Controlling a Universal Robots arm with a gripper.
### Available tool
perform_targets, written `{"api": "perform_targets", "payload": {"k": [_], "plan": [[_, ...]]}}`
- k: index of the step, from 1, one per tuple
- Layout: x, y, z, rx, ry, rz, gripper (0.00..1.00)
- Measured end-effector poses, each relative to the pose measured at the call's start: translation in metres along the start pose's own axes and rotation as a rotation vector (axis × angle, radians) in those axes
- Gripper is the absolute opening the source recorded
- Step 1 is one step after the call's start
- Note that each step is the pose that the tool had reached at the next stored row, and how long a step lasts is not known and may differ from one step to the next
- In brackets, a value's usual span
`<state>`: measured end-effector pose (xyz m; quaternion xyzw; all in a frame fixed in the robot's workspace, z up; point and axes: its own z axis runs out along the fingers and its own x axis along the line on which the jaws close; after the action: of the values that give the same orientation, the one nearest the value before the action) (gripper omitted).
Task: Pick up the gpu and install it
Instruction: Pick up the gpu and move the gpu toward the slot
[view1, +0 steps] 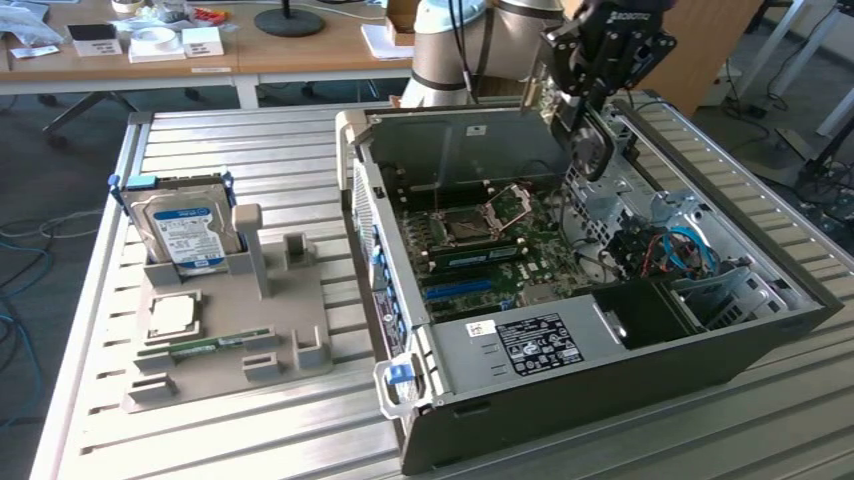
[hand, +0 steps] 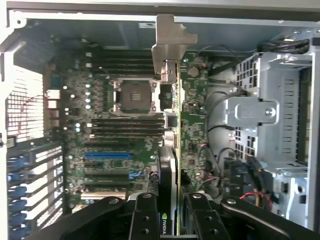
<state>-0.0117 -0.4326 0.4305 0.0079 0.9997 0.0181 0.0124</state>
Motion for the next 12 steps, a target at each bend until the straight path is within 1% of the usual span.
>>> {"api": "perform_targets", "payload": {"k": [5,7,12], "plan": [[-0.015,0.0002,0.0003,0.0001,0.0001,0.000,0.26],[-0.017,0.0003,0.0004,0.0000,0.0001,0.000,0.26],[-0.017,0.0003,0.0004,0.0001,0.0000,0.000,0.26]]}}
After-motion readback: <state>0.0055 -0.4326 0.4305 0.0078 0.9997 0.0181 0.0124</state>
